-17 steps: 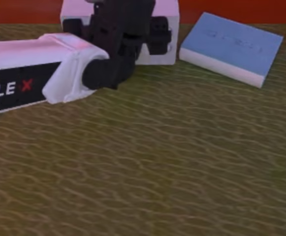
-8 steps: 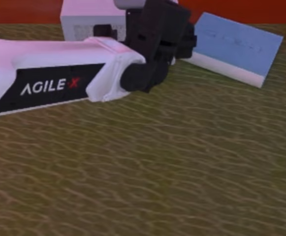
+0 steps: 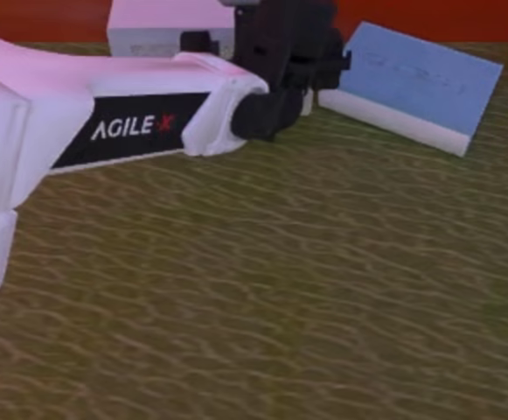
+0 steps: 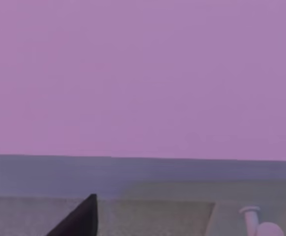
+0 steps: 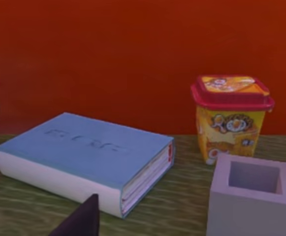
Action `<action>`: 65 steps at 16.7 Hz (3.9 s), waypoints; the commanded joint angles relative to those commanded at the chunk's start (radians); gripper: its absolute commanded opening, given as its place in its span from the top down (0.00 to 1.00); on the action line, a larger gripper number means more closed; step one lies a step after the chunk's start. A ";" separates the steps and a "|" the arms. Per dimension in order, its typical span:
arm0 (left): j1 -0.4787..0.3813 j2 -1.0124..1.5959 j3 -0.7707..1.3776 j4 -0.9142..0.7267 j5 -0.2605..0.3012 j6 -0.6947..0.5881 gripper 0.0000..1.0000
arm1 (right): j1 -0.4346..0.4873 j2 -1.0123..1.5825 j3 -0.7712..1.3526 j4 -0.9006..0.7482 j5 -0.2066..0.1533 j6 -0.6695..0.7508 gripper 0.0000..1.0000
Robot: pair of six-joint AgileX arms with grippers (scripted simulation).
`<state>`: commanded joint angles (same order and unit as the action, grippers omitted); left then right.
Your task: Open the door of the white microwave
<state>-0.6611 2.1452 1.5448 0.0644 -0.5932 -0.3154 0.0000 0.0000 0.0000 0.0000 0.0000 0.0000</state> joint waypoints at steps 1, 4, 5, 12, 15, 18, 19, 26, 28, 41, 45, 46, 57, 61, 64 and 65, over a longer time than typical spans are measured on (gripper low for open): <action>0.013 0.030 0.028 0.007 0.012 0.008 0.00 | 0.000 0.000 0.000 0.000 0.000 0.000 0.00; 0.030 0.066 0.062 0.015 0.027 0.018 0.00 | 0.000 0.000 0.000 0.000 0.000 0.000 0.00; 0.030 0.066 0.062 0.015 0.027 0.018 0.00 | 0.000 0.000 0.000 0.000 0.000 0.000 0.00; 0.030 0.066 0.062 0.015 0.027 0.018 0.38 | 0.000 0.000 0.000 0.000 0.000 0.000 0.00; 0.030 0.066 0.062 0.015 0.027 0.018 0.60 | 0.000 0.000 0.000 0.000 0.000 0.000 0.00; 0.030 0.066 0.062 0.015 0.027 0.018 0.83 | 0.000 0.000 0.000 0.000 0.000 0.000 0.00; 0.030 0.066 0.062 0.015 0.027 0.018 0.90 | 0.000 0.000 0.000 0.000 0.000 0.000 0.00; 0.030 0.066 0.062 0.015 0.027 0.018 1.00 | 0.000 0.000 0.000 0.000 0.000 0.000 0.00; 0.030 0.066 0.062 0.015 0.027 0.018 1.00 | 0.000 0.000 0.000 0.000 0.000 0.000 0.00; 0.016 0.198 0.471 -0.616 0.169 -0.114 1.00 | 0.000 0.000 0.000 0.000 0.000 0.000 0.00; 0.044 0.248 0.672 -0.923 0.247 -0.176 1.00 | 0.000 0.000 0.000 0.000 0.000 0.000 0.00; 0.051 0.257 0.711 -0.981 0.264 -0.188 1.00 | 0.000 0.000 0.000 0.000 0.000 0.000 0.00; 0.067 0.283 0.808 -1.109 0.307 -0.219 1.00 | 0.000 0.000 0.000 0.000 0.000 0.000 0.00; 0.067 0.283 0.808 -1.109 0.307 -0.219 1.00 | 0.000 0.000 0.000 0.000 0.000 0.000 0.00; 0.067 0.283 0.808 -1.109 0.307 -0.219 1.00 | 0.000 0.000 0.000 0.000 0.000 0.000 0.00; 0.067 0.283 0.808 -1.109 0.307 -0.219 1.00 | 0.000 0.000 0.000 0.000 0.000 0.000 0.00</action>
<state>-0.5943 2.4278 2.3528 -1.0446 -0.2862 -0.5341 0.0000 0.0000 0.0000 0.0000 0.0000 0.0000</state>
